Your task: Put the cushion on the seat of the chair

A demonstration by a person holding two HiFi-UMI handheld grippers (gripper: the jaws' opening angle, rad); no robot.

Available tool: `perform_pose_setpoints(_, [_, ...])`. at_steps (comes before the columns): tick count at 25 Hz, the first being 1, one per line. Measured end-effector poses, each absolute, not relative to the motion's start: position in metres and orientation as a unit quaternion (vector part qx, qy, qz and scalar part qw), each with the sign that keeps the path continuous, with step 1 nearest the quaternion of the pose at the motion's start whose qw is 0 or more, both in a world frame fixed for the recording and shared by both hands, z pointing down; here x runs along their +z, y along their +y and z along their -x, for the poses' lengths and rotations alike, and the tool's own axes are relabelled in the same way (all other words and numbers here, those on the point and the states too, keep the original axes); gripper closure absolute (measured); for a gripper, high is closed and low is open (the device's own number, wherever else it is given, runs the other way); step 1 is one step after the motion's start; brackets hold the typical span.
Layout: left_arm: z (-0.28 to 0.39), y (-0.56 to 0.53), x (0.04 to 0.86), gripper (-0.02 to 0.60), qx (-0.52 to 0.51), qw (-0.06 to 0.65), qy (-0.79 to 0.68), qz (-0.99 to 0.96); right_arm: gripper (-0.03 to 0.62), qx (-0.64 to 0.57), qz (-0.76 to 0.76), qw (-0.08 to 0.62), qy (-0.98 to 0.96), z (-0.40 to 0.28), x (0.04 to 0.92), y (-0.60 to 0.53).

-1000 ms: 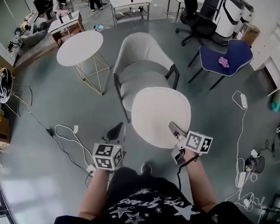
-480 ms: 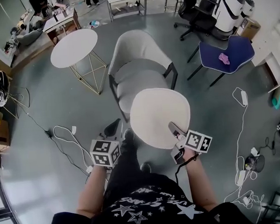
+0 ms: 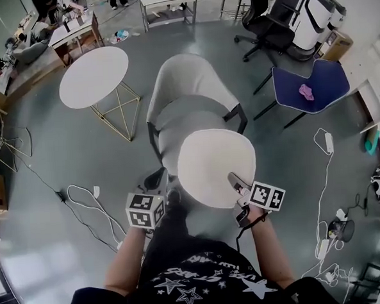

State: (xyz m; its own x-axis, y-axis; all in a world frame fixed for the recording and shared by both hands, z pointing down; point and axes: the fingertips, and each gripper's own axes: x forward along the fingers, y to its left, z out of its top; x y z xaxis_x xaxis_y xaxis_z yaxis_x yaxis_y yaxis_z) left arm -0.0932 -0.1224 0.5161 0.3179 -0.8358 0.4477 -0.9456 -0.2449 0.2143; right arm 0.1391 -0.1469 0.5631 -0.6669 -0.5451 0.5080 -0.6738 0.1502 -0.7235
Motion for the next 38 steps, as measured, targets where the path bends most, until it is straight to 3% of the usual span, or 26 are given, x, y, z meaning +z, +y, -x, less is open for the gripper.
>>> perform_pose_setpoints(13, [0.157,-0.232,0.55,0.572,0.163,0.255,-0.542,-0.784,0.534,0.525,-0.416,0.106,-0.735,-0.074,0.582,-0.244])
perform_pose_setpoints(24, [0.18,-0.277,0.59,0.572,0.209,0.28,-0.514,-0.784,0.534,0.503,-0.377,0.199,-0.752,-0.017,0.606,-0.286])
perform_pose_setpoints(38, [0.155,-0.287,0.629,0.572,0.248,0.336,-0.567,-0.71,0.536,0.566,-0.259,0.229,-0.748,-0.008,0.685,-0.333])
